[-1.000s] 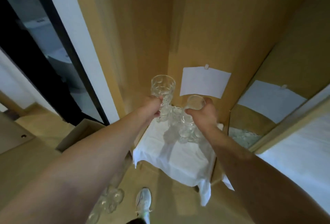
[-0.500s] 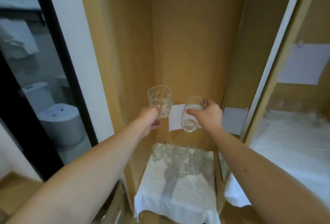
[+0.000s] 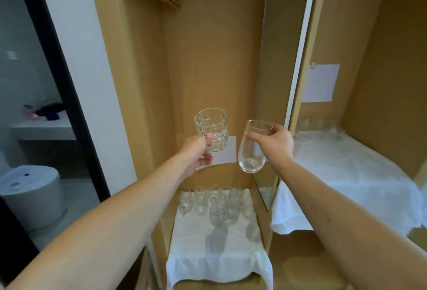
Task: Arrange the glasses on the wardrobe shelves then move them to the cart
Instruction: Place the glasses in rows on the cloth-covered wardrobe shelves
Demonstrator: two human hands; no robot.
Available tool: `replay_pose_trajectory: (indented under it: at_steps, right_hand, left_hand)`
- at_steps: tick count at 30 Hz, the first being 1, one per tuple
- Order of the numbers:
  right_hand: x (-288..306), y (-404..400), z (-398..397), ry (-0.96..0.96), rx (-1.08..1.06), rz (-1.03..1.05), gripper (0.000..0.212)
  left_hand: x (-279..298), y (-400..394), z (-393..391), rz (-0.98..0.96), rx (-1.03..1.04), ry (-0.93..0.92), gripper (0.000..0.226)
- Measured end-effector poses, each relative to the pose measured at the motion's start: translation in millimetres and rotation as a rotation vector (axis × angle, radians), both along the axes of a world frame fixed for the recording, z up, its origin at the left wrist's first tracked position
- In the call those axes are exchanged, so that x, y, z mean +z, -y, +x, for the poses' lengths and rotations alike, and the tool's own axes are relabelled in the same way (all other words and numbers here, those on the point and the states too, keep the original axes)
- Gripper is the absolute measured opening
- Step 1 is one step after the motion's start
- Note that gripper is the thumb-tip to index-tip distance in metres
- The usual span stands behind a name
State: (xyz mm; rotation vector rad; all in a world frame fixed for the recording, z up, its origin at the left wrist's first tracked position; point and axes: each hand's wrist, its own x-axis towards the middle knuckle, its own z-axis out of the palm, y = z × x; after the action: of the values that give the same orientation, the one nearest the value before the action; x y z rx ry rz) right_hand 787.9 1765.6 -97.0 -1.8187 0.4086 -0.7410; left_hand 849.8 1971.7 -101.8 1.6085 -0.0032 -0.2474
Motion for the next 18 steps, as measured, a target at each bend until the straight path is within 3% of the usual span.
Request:
replay_pose_trajectory:
  at_steps: [5, 10, 18]
  right_hand:
    - [-1, 22, -36, 0.052, -0.115, 0.058, 0.052]
    - [10, 53, -64, 0.085, -0.170, 0.061, 0.065]
    - [14, 124, -100, 0.160, -0.199, 0.068, 0.047]
  left_hand:
    - [0, 29, -19, 0.001, -0.095, -0.001, 0.025]
    - [8, 67, -34, 0.008, -0.181, 0.007, 0.022]
    - [20, 158, -54, 0.035, -0.278, 0.020, 0.027]
